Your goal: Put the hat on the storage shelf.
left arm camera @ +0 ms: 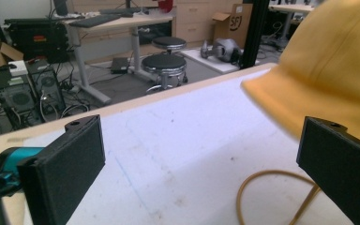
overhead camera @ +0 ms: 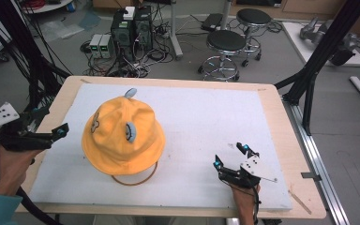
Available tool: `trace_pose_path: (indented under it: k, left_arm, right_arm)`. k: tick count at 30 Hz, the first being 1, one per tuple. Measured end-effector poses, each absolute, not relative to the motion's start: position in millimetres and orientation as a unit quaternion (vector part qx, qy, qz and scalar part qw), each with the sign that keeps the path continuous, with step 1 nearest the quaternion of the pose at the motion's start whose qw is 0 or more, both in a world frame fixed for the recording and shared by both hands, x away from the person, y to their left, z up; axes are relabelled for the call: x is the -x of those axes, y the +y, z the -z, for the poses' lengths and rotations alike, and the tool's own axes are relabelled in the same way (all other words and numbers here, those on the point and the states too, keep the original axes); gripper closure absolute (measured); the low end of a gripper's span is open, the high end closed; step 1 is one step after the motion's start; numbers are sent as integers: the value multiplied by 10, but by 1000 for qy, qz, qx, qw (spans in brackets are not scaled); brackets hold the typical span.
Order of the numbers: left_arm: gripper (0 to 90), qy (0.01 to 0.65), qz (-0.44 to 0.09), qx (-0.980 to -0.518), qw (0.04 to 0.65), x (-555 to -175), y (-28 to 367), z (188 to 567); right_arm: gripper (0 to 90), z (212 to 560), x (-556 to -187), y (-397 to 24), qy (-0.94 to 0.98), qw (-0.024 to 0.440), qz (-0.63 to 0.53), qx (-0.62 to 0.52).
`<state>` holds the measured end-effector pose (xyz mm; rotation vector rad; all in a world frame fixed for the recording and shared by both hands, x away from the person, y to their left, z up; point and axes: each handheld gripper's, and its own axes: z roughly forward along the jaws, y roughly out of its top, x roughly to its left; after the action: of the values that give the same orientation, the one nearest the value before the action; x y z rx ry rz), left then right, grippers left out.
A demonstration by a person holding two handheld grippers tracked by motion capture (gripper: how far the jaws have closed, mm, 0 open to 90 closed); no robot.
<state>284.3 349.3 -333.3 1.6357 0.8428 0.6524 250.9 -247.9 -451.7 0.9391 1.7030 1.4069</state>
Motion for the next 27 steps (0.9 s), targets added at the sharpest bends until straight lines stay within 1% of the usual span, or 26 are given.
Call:
trace_pose_path:
  k: [7,10,13,15,21,27]
  left_arm:
    - [17,354,-279,-710,541,-2890,3393,3754]
    - [17,354,-274,-710,543,-2912,3348,3898]
    - [17,348,-273,-707,553,-2913,3307,4002]
    - [17,347,-278,-710,546,-2908,3264,4065]
    - [17,348,-269,-717,541,-2914,3151,4277]
    - [18,343,-279,-707,552,-2877,3109,4392]
  right_arm:
    - [107,4518,-2507,-2477,661,363,-545,-366]
    - [106,4518,-2504,-2477,660,362,-546,-368]
    - [106,4519,-2504,-2479,659,365,-547,-366]
    - [106,4518,-2505,-2479,660,367,-545,-364]
    - [107,4519,-2500,-2481,657,368,-548,-365]
    - [107,4519,-2498,-2479,656,369,-548,-365]
